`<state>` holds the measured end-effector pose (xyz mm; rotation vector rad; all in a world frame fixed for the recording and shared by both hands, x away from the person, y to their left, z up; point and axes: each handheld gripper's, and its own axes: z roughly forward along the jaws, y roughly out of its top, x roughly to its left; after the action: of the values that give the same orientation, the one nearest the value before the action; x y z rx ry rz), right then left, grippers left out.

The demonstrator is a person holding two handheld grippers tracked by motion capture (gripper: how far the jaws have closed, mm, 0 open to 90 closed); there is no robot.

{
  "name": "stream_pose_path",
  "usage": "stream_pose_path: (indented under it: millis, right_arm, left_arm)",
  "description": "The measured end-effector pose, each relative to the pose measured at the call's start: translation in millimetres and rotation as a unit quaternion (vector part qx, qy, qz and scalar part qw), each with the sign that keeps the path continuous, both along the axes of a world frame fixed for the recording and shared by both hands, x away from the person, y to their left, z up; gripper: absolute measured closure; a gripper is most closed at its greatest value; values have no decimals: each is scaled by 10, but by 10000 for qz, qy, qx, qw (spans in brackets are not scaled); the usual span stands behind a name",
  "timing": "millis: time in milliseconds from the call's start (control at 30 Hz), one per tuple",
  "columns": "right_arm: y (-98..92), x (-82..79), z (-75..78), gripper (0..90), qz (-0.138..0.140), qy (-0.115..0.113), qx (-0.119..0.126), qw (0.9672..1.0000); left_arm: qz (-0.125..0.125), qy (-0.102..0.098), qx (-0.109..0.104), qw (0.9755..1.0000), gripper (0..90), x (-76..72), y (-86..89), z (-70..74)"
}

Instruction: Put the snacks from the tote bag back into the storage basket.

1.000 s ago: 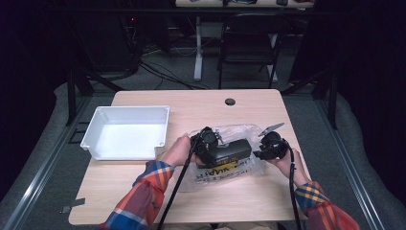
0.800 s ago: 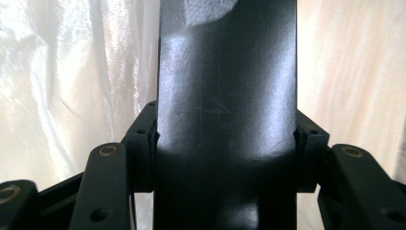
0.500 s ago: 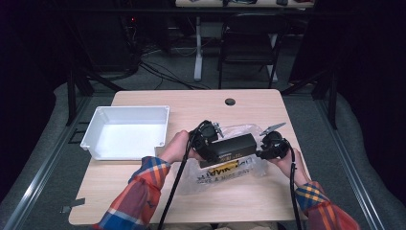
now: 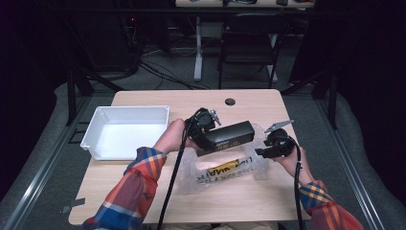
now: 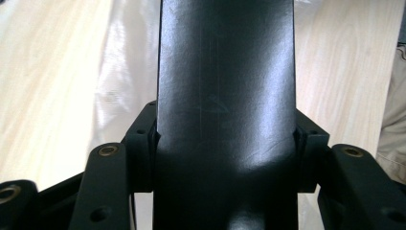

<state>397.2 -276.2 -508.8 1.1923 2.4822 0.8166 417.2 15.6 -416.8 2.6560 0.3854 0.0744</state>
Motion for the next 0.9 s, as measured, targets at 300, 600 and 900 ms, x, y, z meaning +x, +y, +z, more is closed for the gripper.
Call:
stream_pose_path:
  millis: [300, 600, 900]
  right_arm:
    - [-47, -68, 66, 313, 56, -18, 116, 9999]
    - [-101, -124, 129, 179, 98, -40, 139, 9998]
    - [-141, -181, 157, 147, 168, 5, 206, 9996]
  left_arm:
    - [156, -225, 48, 9996, 430, 98, 92, 193]
    - [442, -390, 185, 9981, 430, 202, 274, 329]
    - [648, -539, 324, 9959, 430, 280, 523, 431]
